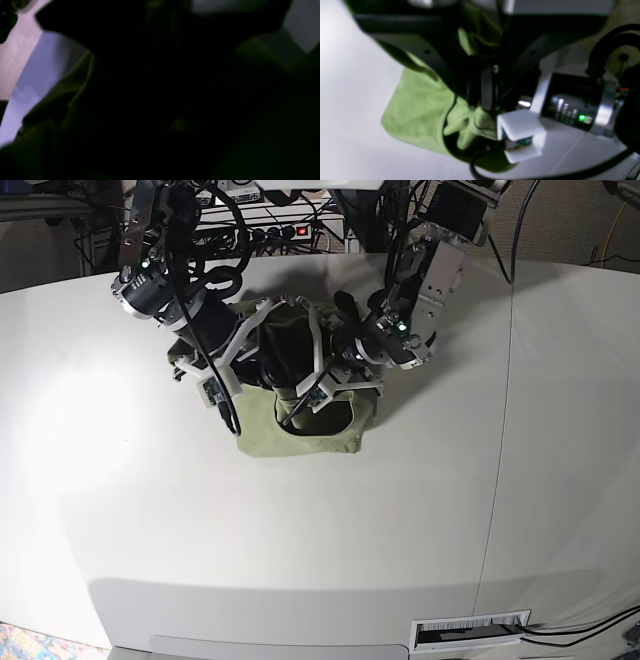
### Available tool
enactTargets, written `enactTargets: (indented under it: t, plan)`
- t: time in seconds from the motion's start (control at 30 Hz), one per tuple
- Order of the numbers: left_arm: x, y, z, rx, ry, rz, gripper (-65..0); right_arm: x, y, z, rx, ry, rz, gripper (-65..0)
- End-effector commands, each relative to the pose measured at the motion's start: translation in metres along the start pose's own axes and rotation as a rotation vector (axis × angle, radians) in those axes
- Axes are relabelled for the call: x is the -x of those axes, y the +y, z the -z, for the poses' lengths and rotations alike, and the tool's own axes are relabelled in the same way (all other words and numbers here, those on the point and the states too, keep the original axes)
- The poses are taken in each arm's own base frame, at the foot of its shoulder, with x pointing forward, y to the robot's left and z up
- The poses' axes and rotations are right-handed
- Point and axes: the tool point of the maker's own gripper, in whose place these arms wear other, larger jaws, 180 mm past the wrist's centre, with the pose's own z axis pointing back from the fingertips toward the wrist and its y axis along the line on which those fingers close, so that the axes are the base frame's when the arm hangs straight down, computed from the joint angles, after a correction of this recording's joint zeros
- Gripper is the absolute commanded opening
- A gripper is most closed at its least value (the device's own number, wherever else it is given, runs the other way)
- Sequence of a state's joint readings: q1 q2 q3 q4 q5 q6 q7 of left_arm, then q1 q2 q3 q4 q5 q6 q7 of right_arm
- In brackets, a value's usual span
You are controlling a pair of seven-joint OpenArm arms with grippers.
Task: Fold the T-shirt properly
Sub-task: 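Lift the folded shirt with both grippers and fold it over onto itself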
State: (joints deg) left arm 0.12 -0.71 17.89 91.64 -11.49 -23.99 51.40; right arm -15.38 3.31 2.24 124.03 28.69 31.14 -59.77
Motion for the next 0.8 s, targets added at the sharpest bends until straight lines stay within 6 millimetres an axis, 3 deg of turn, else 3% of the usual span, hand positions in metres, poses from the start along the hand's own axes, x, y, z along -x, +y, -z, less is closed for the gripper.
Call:
enactTargets:
  t: [0.0,0.43,0.77]
  plan:
    - [-0.006,0.004,-0.004,-0.02,-0.001,0.017,-58.3,-0.014,0.002,-0.003,-0.006,-0.053,-0.013,-65.0]
    - [-0.021,0.006,-0.016,-0.048,-0.036,0.052,-56.6,-0.013,-0.001,-0.003,0.008,-0.05,-0.022,-65.0]
    - [-0.007,0.046,-0.029,-0.21,0.034,0.113,-56.6,-0.013,-0.003,-0.003,0.022,-0.045,-0.03,-65.0]
